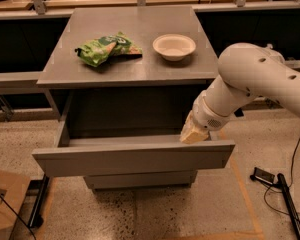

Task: Close top drawer

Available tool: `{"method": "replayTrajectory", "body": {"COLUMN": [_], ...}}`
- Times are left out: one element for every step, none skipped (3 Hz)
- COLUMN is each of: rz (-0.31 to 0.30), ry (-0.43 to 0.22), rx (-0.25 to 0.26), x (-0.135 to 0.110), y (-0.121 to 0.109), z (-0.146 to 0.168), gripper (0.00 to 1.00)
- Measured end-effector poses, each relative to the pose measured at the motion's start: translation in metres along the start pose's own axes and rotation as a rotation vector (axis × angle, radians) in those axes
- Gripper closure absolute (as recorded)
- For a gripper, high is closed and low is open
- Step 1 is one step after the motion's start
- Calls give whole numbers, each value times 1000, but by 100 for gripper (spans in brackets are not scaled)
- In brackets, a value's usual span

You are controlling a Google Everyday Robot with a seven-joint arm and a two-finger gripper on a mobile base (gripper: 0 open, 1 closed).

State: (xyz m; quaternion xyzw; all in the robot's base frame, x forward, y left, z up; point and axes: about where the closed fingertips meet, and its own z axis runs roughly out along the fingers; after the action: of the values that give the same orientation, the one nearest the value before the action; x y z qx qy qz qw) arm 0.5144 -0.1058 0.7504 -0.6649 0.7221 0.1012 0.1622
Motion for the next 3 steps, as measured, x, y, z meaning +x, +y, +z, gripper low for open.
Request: {"method": "replayTrajectory", "body": {"rz": [45,90,140], "ry": [-17,-9,22], "rx": [-58,-121,-137], "x": [15,33,50], "y": [20,33,23], "z": [5,36,78], "gripper": [100,100,100]}}
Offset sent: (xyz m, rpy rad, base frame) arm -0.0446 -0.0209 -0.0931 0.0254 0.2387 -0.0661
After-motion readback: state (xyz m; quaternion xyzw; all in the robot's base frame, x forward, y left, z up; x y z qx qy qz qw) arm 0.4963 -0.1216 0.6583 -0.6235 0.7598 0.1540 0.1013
